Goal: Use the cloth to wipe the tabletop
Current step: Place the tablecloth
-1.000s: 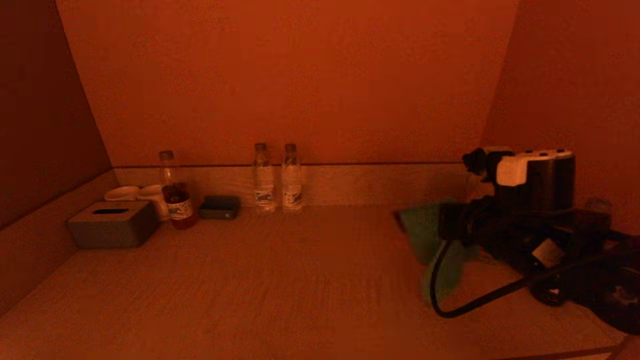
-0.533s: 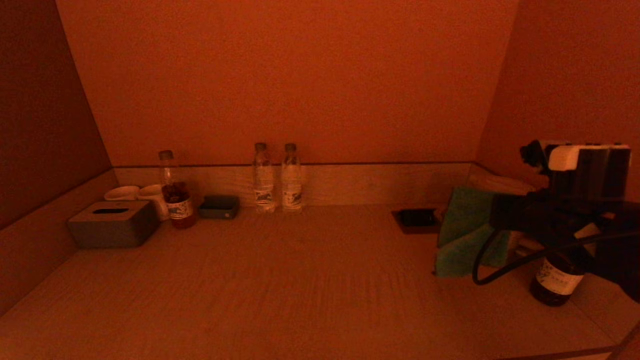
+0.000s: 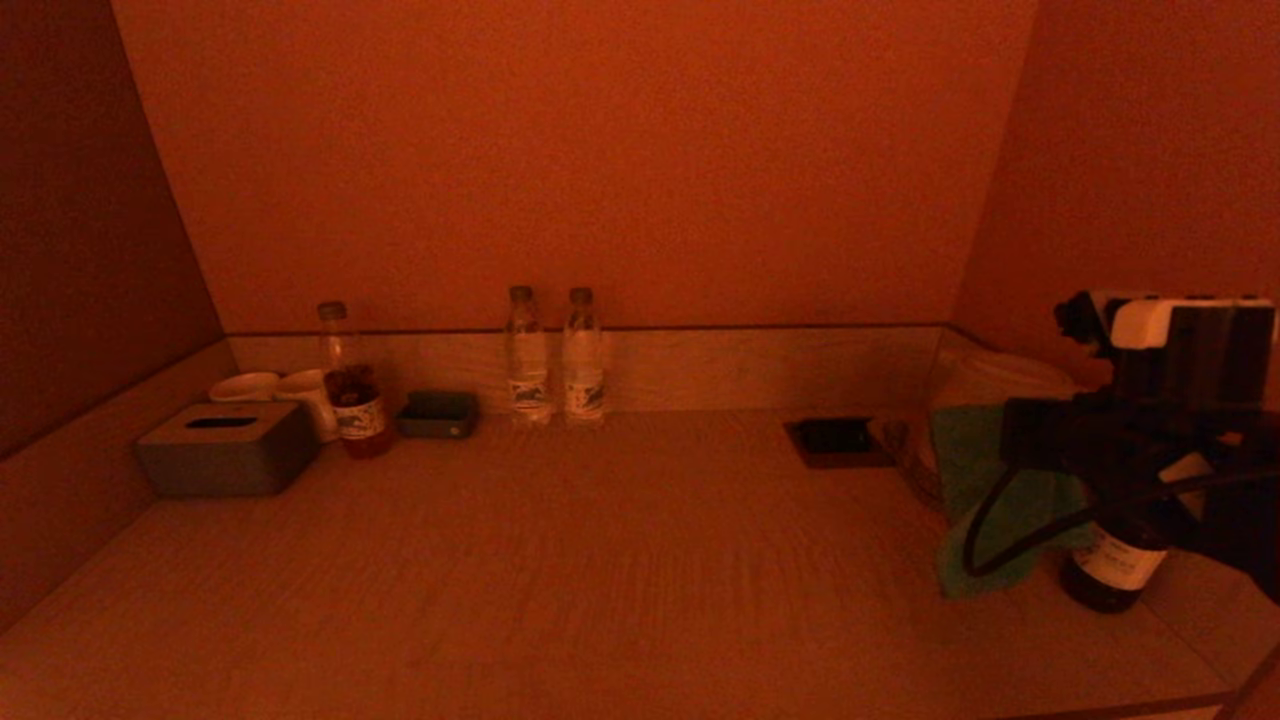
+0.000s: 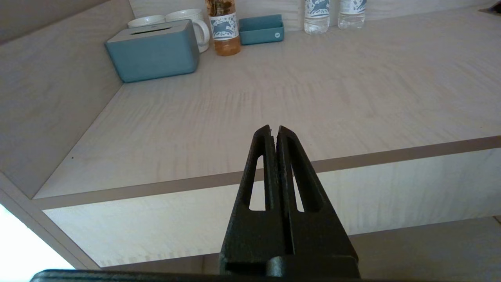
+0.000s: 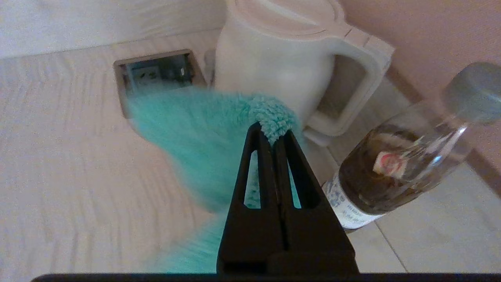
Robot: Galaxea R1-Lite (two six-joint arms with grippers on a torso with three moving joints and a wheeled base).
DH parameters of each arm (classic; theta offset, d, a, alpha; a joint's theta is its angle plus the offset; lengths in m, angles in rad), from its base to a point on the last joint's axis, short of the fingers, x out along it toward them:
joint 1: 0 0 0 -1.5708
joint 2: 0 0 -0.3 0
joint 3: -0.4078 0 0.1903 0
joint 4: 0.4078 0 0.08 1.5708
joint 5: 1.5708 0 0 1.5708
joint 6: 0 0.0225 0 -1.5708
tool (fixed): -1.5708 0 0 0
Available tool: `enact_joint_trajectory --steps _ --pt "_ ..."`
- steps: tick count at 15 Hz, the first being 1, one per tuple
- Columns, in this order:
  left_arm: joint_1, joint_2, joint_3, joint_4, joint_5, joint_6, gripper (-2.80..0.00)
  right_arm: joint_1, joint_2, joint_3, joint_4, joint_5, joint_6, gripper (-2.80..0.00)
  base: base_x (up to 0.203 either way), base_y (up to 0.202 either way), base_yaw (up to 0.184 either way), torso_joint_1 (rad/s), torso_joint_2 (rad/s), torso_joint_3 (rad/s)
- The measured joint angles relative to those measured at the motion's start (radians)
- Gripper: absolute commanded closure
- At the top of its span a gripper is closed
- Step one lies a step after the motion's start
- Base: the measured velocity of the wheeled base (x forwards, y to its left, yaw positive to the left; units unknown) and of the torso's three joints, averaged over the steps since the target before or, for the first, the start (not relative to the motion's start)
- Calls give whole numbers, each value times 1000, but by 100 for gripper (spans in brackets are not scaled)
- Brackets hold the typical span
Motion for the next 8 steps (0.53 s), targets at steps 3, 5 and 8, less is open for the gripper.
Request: enact_joint_trajectory --steps 3,5,8 --pt "0 0 0 0 0 0 0 1 -9 50 3 -7 2 0 0 0 0 0 0 0" --pt "0 0 0 0 0 0 0 6 -13 94 8 -5 10 0 0 0 0 0 0 0" --pt "0 0 0 0 0 0 0 9 -11 138 9 -4 46 0 0 0 0 0 0 0"
